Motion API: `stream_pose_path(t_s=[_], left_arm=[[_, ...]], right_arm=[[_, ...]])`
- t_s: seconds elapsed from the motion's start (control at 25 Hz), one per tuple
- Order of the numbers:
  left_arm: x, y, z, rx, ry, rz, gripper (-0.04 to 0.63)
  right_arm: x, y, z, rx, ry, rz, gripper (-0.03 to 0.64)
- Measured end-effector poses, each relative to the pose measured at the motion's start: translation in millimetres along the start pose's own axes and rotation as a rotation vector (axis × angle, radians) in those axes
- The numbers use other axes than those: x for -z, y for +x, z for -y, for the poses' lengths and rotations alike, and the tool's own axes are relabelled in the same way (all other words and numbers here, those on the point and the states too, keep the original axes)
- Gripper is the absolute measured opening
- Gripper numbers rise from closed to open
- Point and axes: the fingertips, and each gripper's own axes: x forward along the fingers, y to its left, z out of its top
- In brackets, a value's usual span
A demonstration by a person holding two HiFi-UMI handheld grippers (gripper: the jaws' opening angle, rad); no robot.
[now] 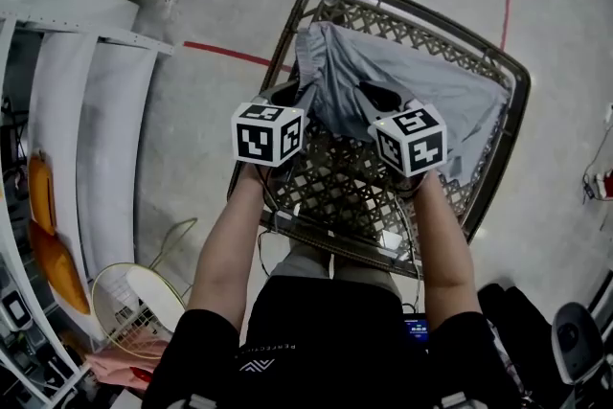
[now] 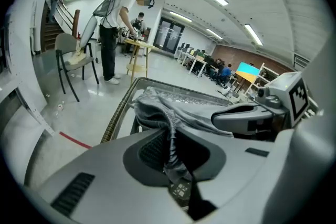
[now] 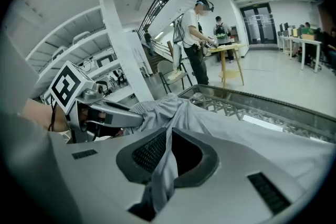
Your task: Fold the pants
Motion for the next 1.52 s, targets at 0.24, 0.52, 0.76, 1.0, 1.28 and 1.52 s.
stream_pose_path(t_s=[0.24,0.52,0.76,1.0,1.28,1.52], left_arm=[[-5,10,24,0.031,0.062,-0.015,0.049],[5,3,31,0.044,0.087,-0.033,0.049],[17,-6,25,0.038,0.071,-0.038,0.049],[27,-10,18,0.048,0.029,-0.032,0.049],[37,-14,14,0.073,-0.014,-0.019,0.049],[46,-14,14,0.076,-0.041,-0.033,0.049]], right_arm=[[10,-21,19,0.027,0.059,0.026,0.041],[-10,-8,24,-0.038,0.051,0.001,0.041],[-34,21,17,-0.088,-0.005,-0.054,0.041],[-49,60,0,-0.16,-0.063,-0.115,0.147],[-56,94,-8,-0.209,-0.165,-0.18,0.196],[-44,117,-10,-0.225,-0.234,-0.285,0.209]])
